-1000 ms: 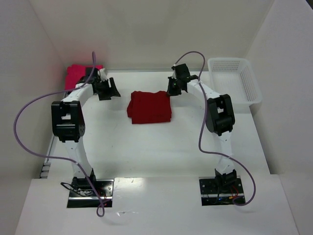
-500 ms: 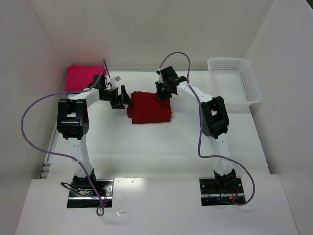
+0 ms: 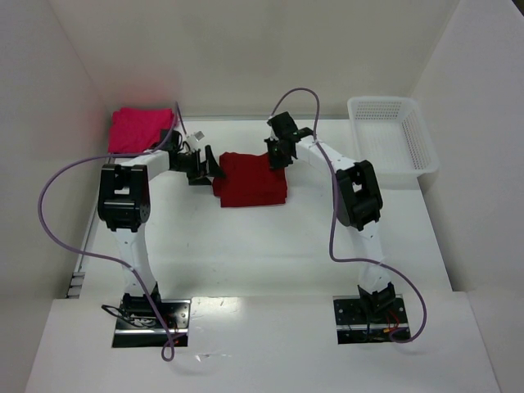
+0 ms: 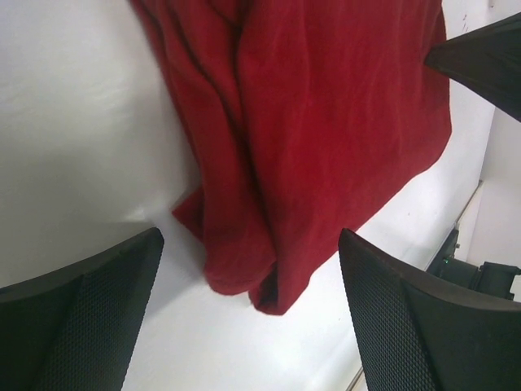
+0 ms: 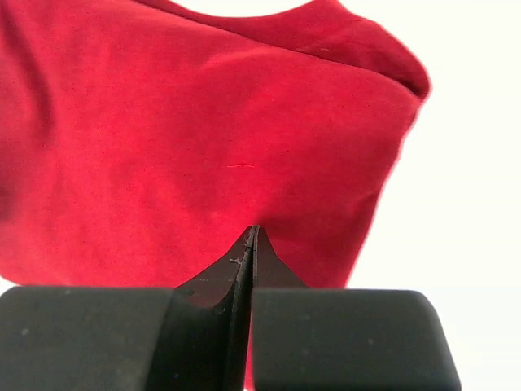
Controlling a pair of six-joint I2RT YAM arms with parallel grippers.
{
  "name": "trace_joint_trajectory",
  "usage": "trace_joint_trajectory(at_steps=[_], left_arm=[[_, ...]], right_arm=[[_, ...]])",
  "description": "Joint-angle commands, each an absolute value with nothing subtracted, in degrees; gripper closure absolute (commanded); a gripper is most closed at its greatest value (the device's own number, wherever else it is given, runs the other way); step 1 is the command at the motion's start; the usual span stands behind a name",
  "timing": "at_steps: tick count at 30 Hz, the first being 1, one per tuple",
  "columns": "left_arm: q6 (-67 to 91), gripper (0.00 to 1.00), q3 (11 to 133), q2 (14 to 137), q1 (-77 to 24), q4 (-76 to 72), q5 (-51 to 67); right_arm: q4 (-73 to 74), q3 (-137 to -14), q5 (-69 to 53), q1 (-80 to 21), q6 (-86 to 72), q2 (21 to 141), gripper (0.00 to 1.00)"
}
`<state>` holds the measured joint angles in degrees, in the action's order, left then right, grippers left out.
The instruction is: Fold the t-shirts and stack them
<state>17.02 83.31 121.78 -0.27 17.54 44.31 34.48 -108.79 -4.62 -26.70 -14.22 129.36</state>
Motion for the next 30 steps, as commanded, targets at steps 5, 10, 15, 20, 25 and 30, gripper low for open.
trace_joint_trajectory(at_steps=[5, 10, 15, 20, 25, 30], left_arm=[[19.3, 0.03, 82.2, 124.3, -2.6, 13.6, 42.5], [19.9, 0.03, 82.2, 124.8, -3.7, 13.0, 42.5], [20.9, 0.03, 82.2, 125.9, -4.8, 13.0, 41.7], [22.1, 0.03, 82.2, 126.5, -5.4, 12.0, 41.7], [23.3, 0.03, 82.2, 127.0, -5.4, 10.6, 41.7], [27.2, 0.05, 80.9, 127.0, -5.9, 7.8, 41.7]], right_arm=[[35.9, -108.2, 1.3, -26.5, -13.1, 129.2, 1.0], [34.0, -105.3, -0.5, -25.5, -14.4, 129.2, 1.0], [32.7, -105.3, -2.2, -25.5, -14.4, 131.3, 1.0], [32.0, -105.3, -4.0, -25.5, -15.6, 132.5, 1.0], [30.8, -107.0, -7.3, -25.5, -16.1, 133.5, 1.0], [30.2, -107.6, -8.3, -25.5, -16.6, 134.0, 1.0]])
